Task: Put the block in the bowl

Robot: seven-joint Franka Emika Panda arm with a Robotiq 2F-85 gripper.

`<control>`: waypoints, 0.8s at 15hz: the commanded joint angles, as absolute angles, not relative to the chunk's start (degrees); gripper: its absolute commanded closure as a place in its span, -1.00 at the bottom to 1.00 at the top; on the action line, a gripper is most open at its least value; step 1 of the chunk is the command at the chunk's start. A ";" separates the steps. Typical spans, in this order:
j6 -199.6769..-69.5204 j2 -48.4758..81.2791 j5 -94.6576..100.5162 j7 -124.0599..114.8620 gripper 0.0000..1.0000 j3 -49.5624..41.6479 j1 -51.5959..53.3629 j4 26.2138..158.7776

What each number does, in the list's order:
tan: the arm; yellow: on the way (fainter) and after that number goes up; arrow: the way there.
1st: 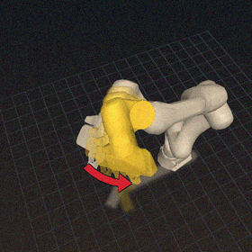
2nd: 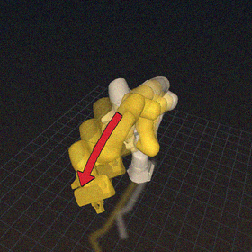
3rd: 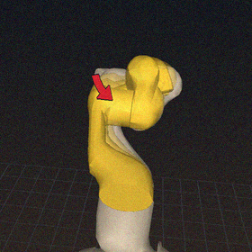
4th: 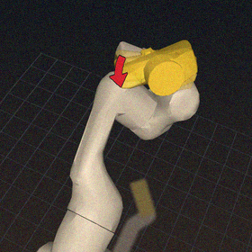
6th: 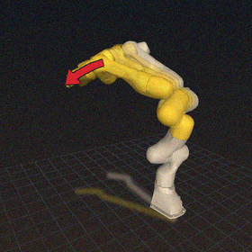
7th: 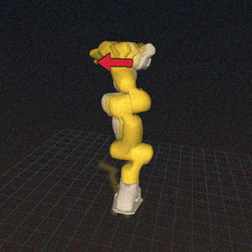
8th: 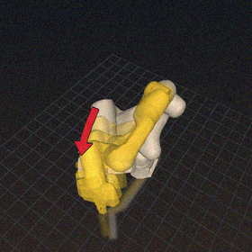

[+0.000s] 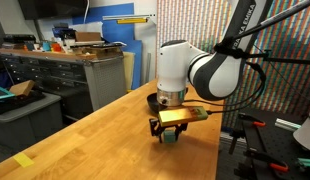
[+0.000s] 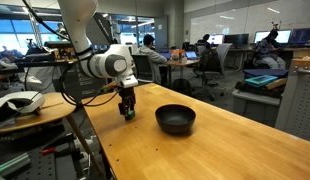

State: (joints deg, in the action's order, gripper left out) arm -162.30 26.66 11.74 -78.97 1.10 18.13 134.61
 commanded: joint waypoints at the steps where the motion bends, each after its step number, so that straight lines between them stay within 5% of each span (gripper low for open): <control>1: -162.49 28.73 9.96 -79.05 0.28 -2.02 21.57 131.80; 4: -162.90 27.60 9.53 -79.02 0.56 -2.87 22.50 132.59; 12: -163.70 22.12 8.89 -77.82 0.58 -4.58 21.52 136.19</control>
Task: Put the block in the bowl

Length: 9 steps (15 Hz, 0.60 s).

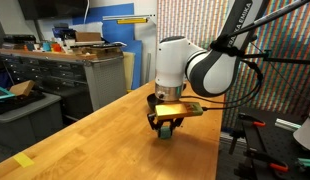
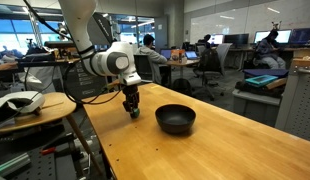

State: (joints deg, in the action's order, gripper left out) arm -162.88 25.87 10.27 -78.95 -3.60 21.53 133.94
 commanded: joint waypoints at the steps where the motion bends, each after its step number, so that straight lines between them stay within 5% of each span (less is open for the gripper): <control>1: -163.60 20.92 8.50 -77.31 0.58 -4.36 20.92 136.68; 9: -160.82 11.10 8.41 -76.41 0.58 -4.15 16.74 137.74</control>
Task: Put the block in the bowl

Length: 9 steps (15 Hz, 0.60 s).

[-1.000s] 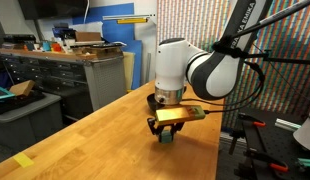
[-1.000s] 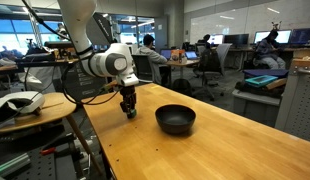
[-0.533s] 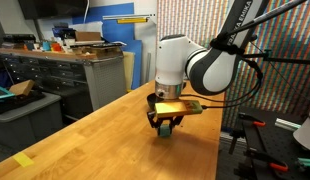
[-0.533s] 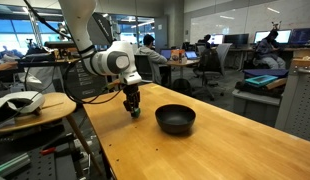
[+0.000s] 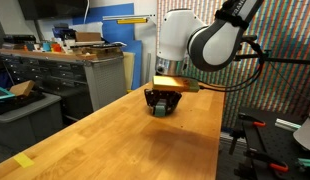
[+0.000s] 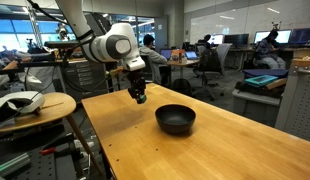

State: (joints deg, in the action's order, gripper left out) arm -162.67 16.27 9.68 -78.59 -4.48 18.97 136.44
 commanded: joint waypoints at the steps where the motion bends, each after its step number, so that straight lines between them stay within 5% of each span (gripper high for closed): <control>1: -160.49 10.31 8.57 -76.48 0.58 -4.23 15.94 137.28; 9: -159.84 10.85 6.75 -72.49 0.58 -4.80 7.37 130.82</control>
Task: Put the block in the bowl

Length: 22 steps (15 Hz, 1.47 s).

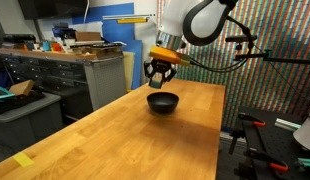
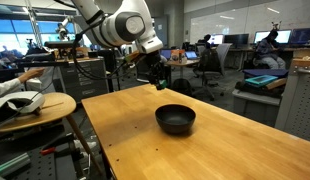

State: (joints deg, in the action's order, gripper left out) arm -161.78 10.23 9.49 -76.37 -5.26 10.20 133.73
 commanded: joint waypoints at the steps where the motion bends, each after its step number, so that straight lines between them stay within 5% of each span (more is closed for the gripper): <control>1: -159.58 11.40 6.04 -71.66 0.58 -4.79 6.51 130.07; 22: -153.00 30.05 0.38 -65.44 0.58 -7.14 3.88 116.42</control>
State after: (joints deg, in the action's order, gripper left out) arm -155.35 27.80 2.75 -67.96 -6.88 4.26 119.79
